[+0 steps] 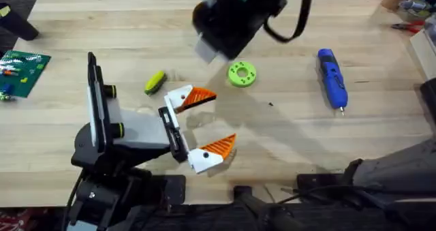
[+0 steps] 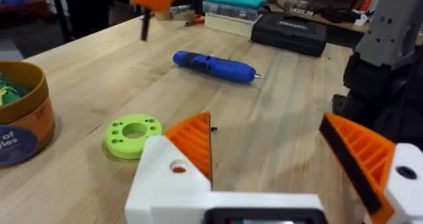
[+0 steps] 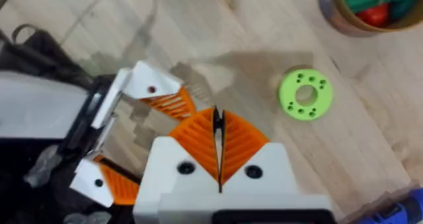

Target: Pick up the gripper from the table and insert it into the empty holder that is missing its gripper. Then pick up a screw, insert it into the mounting hole, and use the screwdriver to tighten it. Finally, clean up the table by picking up the vegetable and placing it into the bucket.

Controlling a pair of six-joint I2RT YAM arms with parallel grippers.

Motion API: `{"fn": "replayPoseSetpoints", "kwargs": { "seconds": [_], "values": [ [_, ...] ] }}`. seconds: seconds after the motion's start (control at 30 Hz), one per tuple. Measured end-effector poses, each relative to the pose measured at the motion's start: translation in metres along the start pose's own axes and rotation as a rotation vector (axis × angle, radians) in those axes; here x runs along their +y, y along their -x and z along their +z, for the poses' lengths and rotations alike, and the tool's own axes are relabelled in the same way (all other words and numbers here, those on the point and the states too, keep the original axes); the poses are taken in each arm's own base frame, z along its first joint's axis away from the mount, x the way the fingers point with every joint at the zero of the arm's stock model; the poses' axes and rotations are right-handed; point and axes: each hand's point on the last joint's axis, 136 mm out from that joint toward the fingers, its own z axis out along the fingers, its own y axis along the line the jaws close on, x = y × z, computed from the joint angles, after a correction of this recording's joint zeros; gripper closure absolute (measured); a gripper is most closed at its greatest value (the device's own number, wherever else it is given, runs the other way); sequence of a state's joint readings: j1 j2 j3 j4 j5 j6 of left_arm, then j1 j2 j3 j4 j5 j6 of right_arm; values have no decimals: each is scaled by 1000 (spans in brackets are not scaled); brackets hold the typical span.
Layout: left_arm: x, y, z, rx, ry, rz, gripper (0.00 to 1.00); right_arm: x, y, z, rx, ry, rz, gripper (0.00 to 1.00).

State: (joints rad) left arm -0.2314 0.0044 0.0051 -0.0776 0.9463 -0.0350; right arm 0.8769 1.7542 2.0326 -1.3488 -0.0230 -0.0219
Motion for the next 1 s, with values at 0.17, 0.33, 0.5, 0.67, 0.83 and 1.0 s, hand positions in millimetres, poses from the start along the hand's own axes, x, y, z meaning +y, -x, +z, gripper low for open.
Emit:
{"fn": "replayPoseSetpoints", "kwargs": {
  "seconds": [0.17,0.33,0.5,0.67,0.83,1.0],
  "values": [
    [0,0,0,0,0,0,15,30,-1,1,4,32,-64,996],
    [0,0,0,0,0,0,15,55,-4,1,9,57,-101,996],
    [0,0,0,0,0,0,15,68,-5,0,7,71,-113,996],
    [0,0,0,0,0,0,15,70,-1,0,-10,74,-113,996],
    [0,0,0,0,0,0,15,71,1,2,-13,75,-113,996],
    [0,0,0,0,0,0,15,71,2,21,31,71,-113,996]
  ]
}}
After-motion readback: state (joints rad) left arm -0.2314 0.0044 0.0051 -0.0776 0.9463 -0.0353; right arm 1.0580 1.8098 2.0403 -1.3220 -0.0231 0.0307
